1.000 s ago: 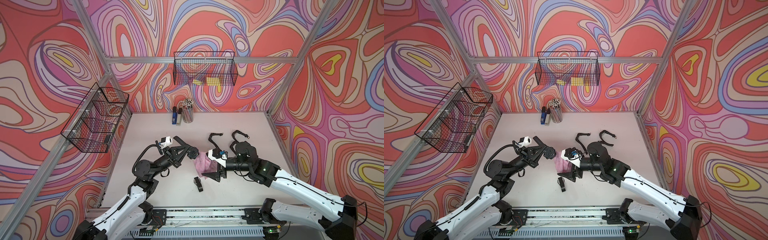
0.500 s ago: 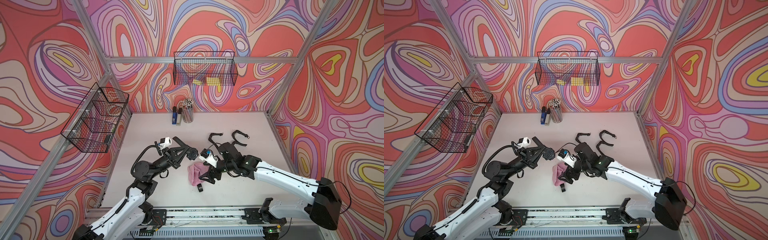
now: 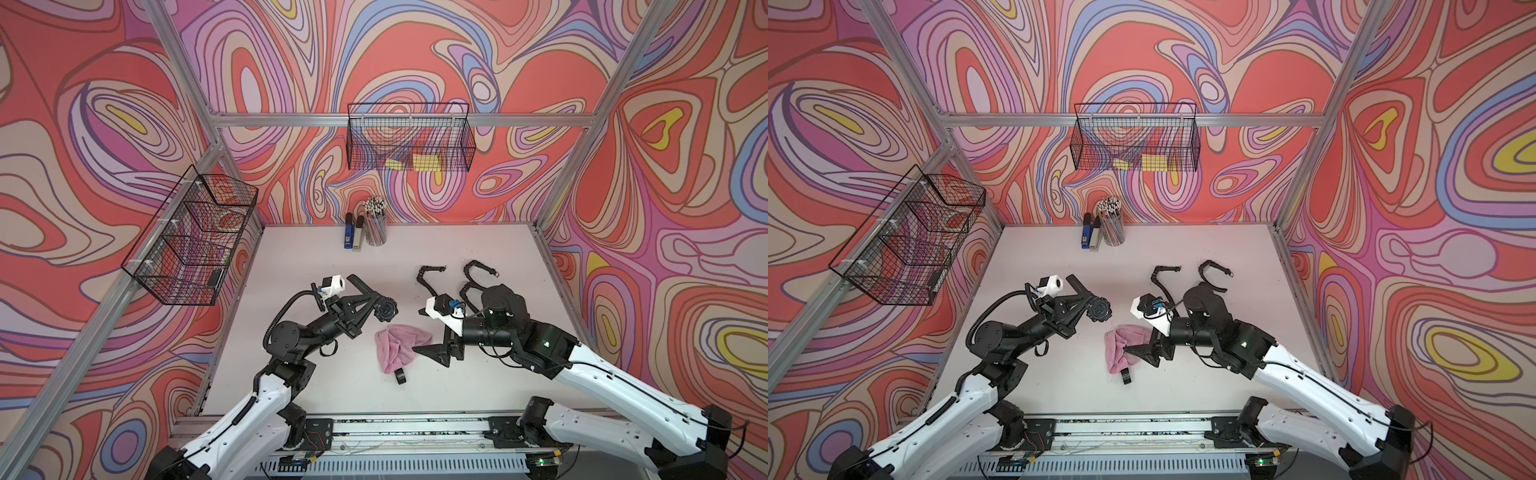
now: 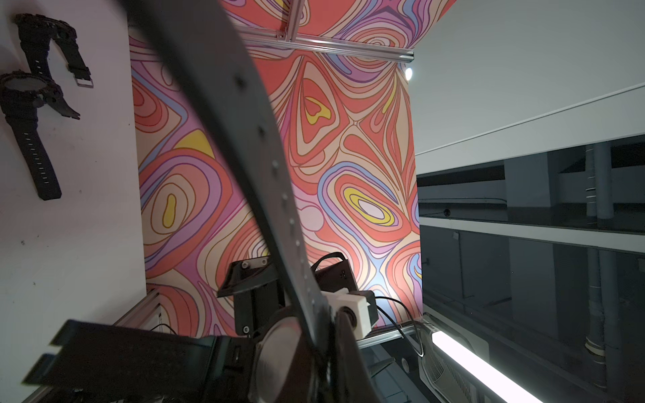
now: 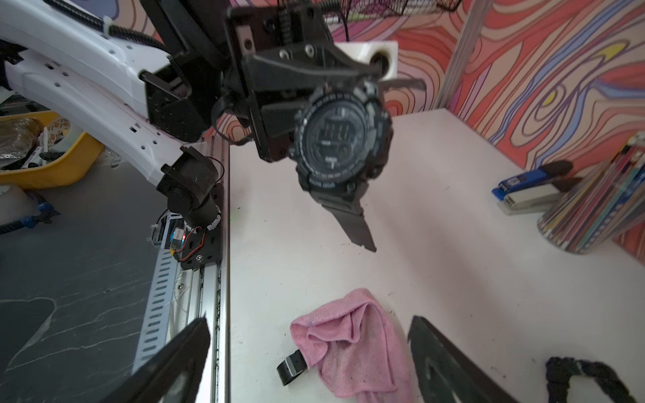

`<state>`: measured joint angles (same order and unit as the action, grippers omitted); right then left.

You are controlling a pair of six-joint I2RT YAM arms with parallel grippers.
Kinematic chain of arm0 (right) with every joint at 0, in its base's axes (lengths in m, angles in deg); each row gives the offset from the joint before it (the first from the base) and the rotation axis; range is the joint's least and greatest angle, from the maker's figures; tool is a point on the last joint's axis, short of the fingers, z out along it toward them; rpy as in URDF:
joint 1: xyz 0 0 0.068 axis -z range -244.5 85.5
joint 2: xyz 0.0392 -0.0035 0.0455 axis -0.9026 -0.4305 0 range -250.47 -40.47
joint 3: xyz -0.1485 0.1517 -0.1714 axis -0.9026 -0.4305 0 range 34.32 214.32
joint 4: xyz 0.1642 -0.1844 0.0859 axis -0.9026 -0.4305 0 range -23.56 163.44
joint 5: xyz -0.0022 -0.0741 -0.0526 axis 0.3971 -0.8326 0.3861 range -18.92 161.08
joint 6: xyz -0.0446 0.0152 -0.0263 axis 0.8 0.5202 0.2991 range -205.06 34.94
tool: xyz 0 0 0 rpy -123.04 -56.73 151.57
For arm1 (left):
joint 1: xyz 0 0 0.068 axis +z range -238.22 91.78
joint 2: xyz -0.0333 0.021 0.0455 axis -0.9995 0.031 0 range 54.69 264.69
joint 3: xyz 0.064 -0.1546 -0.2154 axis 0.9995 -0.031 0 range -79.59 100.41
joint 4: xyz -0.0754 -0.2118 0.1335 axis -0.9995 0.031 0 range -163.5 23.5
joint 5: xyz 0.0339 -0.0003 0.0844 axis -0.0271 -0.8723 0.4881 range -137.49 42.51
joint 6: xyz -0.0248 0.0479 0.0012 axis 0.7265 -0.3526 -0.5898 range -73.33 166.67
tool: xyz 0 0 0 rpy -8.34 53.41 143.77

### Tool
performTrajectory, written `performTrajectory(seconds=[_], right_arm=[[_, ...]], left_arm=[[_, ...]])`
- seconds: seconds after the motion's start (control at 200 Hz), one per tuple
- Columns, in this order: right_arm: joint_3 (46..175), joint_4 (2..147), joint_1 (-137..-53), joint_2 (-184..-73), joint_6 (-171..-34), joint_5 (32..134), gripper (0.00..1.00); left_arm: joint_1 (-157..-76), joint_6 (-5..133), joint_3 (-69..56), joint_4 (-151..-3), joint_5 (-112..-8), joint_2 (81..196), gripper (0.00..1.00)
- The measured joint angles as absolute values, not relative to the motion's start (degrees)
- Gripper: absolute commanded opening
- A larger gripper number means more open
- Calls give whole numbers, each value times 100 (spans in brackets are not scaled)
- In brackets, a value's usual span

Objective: Wipe the watch dial
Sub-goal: Place the cleaning item at the center of the board, then place the watch at the center of the board.

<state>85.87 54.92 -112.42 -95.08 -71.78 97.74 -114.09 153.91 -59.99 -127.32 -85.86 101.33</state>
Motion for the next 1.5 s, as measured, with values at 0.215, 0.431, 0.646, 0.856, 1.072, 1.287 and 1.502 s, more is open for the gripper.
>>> performTrajectory(seconds=[0.215,0.431,0.646,0.856,1.072,1.287,1.502], right_arm=[[9006,5763,-11242,-10295,-6684,10123,78],[9295,5990,-11242,-10776,-6452,10434,56],[9415,6215,-11214,-10898,-6516,10788,32],[9426,6283,-11144,-10949,-6601,11083,20],[9461,6261,-11153,-10966,-6627,11481,0],[9520,6366,-11144,-11102,-6747,11596,0],[9520,6661,-11227,-11171,-7082,11642,0]], left_arm=[[-11409,15428,-5916,-12794,-8931,10275,0],[-11409,15502,-5844,-13051,-9110,10334,0],[-11407,15686,-5846,-13408,-9132,10425,0],[-11405,15944,-5846,-13950,-9167,10681,0],[-11398,16090,-5849,-14146,-9154,10727,0],[-11365,16097,-5864,-14151,-9042,10723,9],[-11376,15952,-5943,-14105,-8942,10646,55]])
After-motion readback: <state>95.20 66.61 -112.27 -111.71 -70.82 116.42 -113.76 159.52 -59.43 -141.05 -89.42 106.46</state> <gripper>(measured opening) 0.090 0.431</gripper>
